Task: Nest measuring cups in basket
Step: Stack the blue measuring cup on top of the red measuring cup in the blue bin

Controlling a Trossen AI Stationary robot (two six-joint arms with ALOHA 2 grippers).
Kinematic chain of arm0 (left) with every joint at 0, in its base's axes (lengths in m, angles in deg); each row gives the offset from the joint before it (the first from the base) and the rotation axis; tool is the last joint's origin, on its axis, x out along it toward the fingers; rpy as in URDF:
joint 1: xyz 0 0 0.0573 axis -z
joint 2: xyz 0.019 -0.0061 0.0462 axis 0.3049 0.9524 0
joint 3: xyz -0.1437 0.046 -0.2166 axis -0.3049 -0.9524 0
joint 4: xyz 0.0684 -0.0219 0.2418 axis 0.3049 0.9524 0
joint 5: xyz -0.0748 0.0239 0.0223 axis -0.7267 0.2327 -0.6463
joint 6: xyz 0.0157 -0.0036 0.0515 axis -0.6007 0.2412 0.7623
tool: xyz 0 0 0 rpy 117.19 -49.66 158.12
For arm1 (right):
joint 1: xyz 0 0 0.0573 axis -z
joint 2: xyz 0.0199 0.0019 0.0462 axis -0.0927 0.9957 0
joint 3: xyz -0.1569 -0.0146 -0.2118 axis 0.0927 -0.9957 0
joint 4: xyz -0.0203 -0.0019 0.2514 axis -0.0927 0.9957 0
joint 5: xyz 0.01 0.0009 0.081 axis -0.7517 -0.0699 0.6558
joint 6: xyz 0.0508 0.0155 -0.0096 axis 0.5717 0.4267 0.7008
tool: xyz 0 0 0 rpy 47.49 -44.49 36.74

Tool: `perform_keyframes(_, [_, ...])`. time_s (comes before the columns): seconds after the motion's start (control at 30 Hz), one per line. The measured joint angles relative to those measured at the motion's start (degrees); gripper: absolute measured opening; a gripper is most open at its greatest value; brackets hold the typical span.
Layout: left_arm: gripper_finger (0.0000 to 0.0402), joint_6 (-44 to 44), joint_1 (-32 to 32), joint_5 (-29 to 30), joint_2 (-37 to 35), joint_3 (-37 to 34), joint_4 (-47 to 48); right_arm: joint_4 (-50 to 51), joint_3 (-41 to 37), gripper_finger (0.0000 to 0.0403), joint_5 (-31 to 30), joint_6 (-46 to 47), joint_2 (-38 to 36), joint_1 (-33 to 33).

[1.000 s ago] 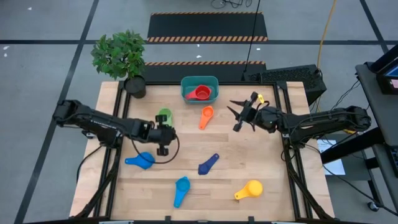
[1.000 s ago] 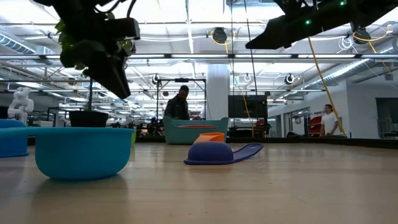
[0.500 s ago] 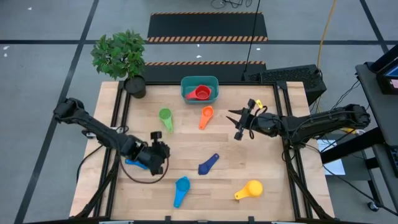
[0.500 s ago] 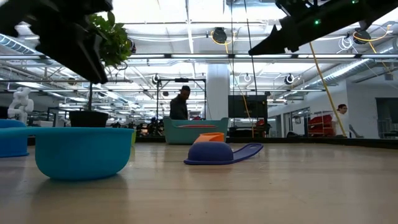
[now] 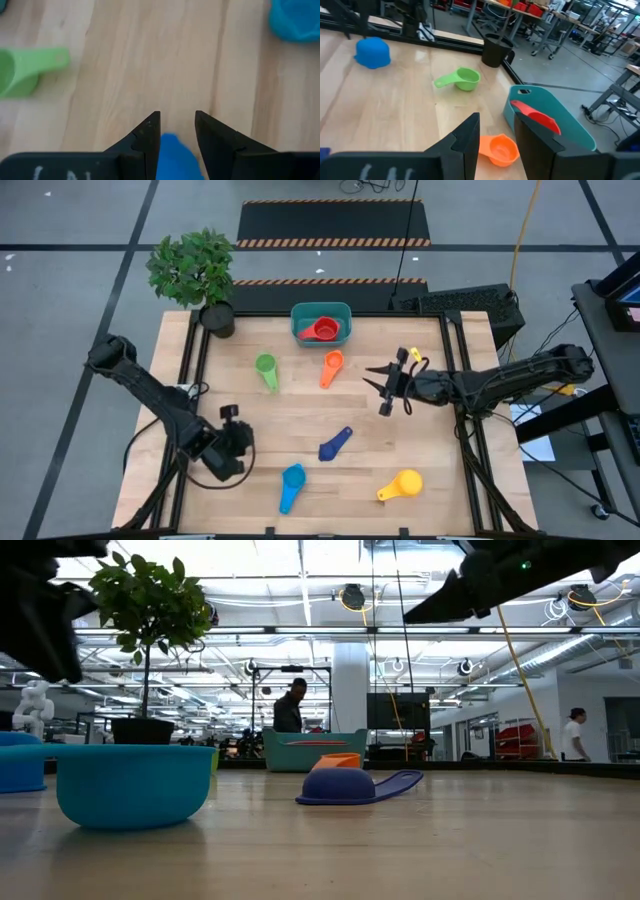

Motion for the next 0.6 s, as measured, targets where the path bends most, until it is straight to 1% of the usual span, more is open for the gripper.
perform_keyframes(0.13, [0.0124, -9.3, 1.8, -0.1, 0.0, 0.0, 6.2, -0.1, 0.0, 0.0114, 0.0, 0.0, 0.0, -0.8])
perform_keyframes(0.23, [0.0125, -14.4, 2.9, -2.5, 0.0, 0.0, 9.8, -0.1, 0.0, 0.0114, 0.0, 0.0, 0.0, -1.1])
perform_keyframes(0.4, [0.0125, -19.1, 4.8, -7.9, 0.0, 0.0, 12.0, -0.1, 0.0, 0.0114, 0.0, -0.1, 0.0, -1.1])
perform_keyframes(0.53, [0.0125, -24.0, 6.9, -15.0, 0.0, 0.0, 14.5, 0.4, 0.0, 0.0114, 0.0, 0.0, 0.0, -1.1])
perform_keyframes(0.6, [0.0125, -26.8, 8.4, -16.8, 0.0, 0.0, 16.5, 0.8, 0.0, 0.0114, 0.0, 0.0, 0.0, -1.1])
